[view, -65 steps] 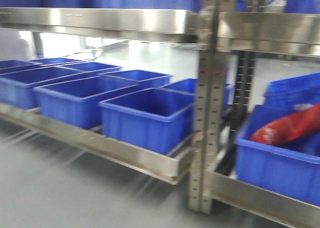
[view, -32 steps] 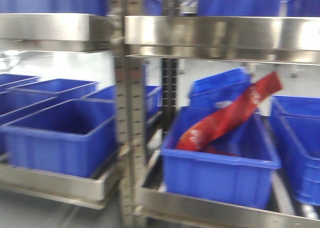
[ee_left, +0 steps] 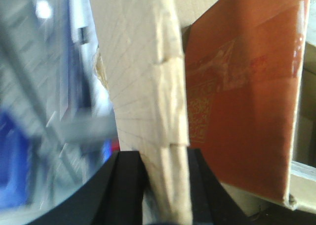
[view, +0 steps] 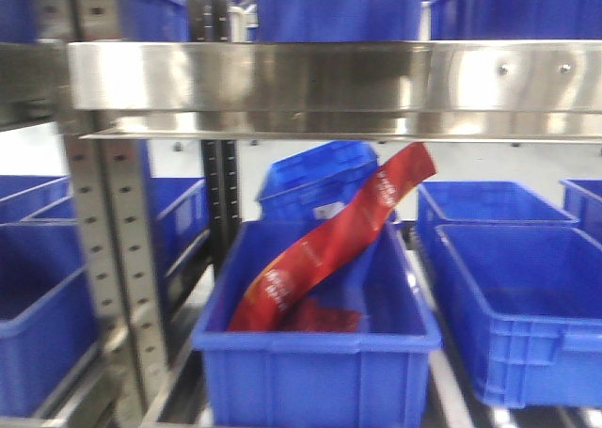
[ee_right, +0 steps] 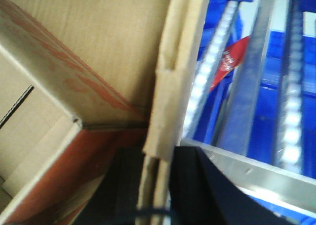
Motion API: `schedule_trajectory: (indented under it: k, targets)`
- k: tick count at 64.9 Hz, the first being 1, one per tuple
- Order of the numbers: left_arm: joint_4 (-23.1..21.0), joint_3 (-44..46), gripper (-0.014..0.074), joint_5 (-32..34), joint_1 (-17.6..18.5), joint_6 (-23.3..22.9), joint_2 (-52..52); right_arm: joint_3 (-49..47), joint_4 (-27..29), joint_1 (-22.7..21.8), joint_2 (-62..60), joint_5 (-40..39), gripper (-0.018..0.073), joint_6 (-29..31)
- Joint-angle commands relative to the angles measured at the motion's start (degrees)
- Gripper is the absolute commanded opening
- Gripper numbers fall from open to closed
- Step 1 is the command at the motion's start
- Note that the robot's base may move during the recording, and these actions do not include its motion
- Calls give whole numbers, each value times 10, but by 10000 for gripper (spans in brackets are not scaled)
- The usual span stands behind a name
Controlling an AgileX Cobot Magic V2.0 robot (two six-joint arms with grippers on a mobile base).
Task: Stack two boxes on right shelf middle
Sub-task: 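Turn toward the steel shelf rack and approach its middle level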
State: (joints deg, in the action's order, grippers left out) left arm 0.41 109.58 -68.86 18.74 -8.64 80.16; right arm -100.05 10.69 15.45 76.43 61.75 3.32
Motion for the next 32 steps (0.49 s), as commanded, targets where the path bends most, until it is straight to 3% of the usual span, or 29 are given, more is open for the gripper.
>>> schedule_trajectory:
  k: [1,32]
  targets:
    - [3,9,-111,25,-1,5,-10,-5,-19,-5,-5,-22,-162,3]
    - [3,9,-111,26,-1,5,-10,-5,-19,-5,-5,-22,-162,3]
